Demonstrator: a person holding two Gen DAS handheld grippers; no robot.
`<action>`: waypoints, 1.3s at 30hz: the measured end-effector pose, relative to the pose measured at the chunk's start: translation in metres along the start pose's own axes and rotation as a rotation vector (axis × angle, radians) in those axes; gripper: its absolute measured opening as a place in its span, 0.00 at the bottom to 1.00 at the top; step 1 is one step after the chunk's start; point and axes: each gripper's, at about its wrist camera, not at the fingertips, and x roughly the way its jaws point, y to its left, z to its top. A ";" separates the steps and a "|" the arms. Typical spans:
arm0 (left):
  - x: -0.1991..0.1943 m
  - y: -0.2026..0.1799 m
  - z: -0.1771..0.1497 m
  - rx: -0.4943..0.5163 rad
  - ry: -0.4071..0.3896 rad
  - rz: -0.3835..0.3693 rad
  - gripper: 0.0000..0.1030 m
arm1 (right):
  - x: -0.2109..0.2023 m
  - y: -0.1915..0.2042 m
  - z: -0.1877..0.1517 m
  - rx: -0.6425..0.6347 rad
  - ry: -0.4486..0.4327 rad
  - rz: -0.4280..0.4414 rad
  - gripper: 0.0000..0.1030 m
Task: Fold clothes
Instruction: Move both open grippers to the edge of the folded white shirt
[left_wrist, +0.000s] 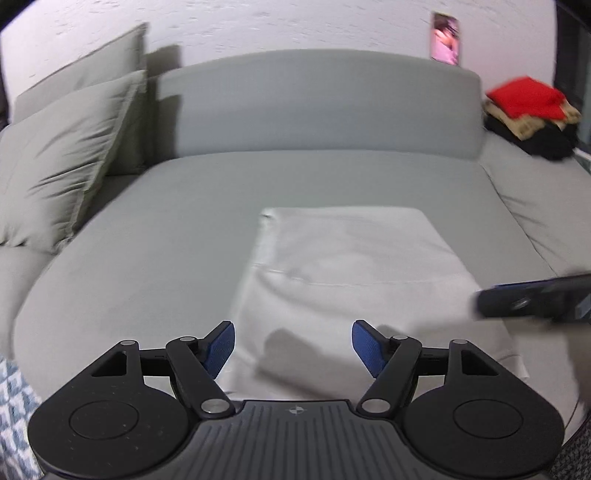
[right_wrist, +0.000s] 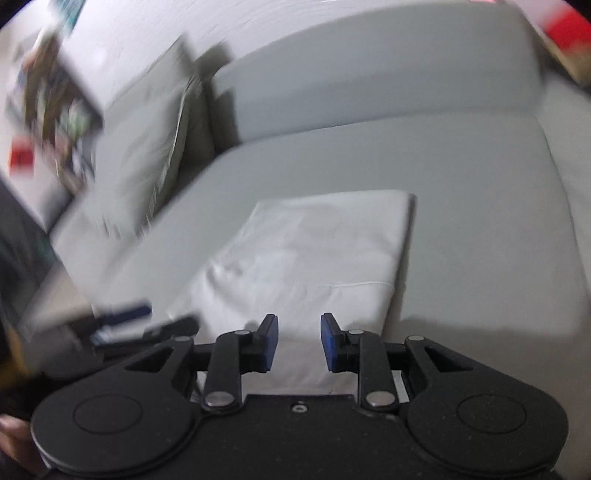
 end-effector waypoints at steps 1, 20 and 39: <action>0.011 -0.006 -0.004 0.028 0.036 0.002 0.66 | 0.007 0.009 -0.003 -0.060 0.007 -0.032 0.24; -0.035 0.042 -0.011 -0.097 -0.055 -0.045 0.85 | -0.058 -0.029 -0.042 0.136 -0.019 0.035 0.47; 0.096 0.158 0.026 -0.591 0.230 -0.351 0.81 | 0.010 -0.093 -0.013 0.629 0.025 0.211 0.55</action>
